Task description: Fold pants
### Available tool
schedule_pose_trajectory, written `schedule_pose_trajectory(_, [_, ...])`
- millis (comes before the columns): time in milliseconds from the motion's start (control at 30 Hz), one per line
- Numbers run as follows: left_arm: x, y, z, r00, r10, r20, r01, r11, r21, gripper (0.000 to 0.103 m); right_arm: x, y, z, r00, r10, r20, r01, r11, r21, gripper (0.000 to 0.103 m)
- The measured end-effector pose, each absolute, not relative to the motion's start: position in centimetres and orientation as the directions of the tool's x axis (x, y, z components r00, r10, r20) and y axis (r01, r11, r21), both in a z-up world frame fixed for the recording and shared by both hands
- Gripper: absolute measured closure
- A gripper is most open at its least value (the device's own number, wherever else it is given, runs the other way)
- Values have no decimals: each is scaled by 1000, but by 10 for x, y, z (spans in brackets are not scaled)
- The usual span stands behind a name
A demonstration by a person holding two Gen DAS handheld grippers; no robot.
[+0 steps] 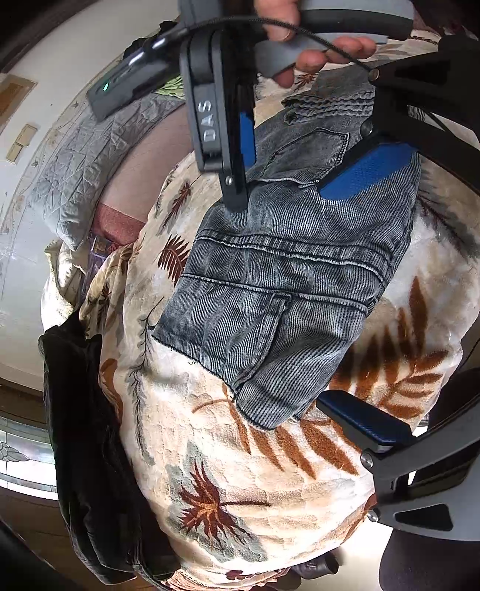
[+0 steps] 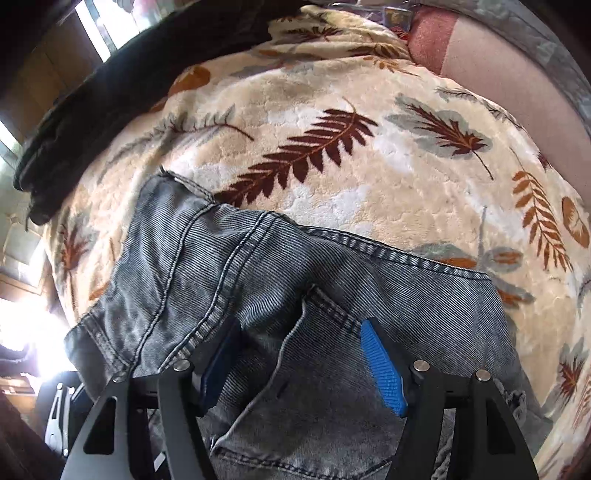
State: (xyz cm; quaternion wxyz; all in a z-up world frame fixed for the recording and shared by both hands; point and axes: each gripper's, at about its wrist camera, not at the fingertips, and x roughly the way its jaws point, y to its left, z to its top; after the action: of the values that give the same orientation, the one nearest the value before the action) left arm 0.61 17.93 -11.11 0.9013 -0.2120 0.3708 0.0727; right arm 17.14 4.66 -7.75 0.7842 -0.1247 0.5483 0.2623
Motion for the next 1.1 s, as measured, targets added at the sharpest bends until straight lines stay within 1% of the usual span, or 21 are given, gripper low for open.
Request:
schedule_pose_trajectory(67, [-1,183,-107,728,-24,-685,-294,892,-343,1,156,22,-67,290,320,-902,-512,848,137,32])
schedule_pose_trajectory(133, [-12,191,-103,744,-32,-668,-309,869,-385,1,139,-4,-63,289,379,-879,-481,852,209,32])
schedule_pose_trajectory(200, [-22,206,-101,760,-66,-647,-333,815,-475,1,121,-25,-66,282,414,-865,-450,854,262,32])
schedule_pose_trajectory(300, [-36,232,-105,780,-168,-603,-348,685,-641,1,97,-53,-76,271,464,-843,-407,849,336,32])
schedule_pose_trajectory(400, [-41,248,-120,775,-269,-571,-354,564,-746,1,77,-75,-87,256,516,-817,-359,836,415,32])
schedule_pose_trajectory(433, [-41,250,-124,774,-299,-559,-346,540,-767,1,73,-79,-91,251,528,-811,-350,831,433,32])
schedule_pose_trajectory(600, [-23,252,-136,765,-352,-540,-356,468,-809,1,63,-85,-93,251,578,-776,-349,802,485,32])
schedule_pose_trajectory(667, [-17,255,-141,771,-383,-509,-349,415,-840,1,60,-86,-90,254,602,-757,-355,786,506,32])
schedule_pose_trajectory(767, [-11,259,-140,789,-392,-473,-332,376,-865,1,57,-86,-86,257,615,-746,-367,776,513,32])
schedule_pose_trajectory(833, [-5,262,-143,788,-386,-479,-345,366,-864,1,57,-87,-88,256,612,-748,-363,778,512,32])
schedule_pose_trajectory(900, [0,264,-147,792,-402,-459,-338,338,-878,7,57,-88,-90,253,610,-751,-355,780,515,32])
schedule_pose_trajectory(1033, [8,265,-147,795,-389,-466,-345,342,-874,11,57,-87,-92,250,601,-759,-348,787,509,32])
schedule_pose_trajectory(1067, [10,266,-146,796,-380,-470,-348,347,-871,17,58,-85,-92,250,597,-762,-351,790,503,32])
schedule_pose_trajectory(1100, [12,266,-147,793,-372,-483,-359,356,-863,31,59,-83,-91,251,594,-765,-352,792,499,32])
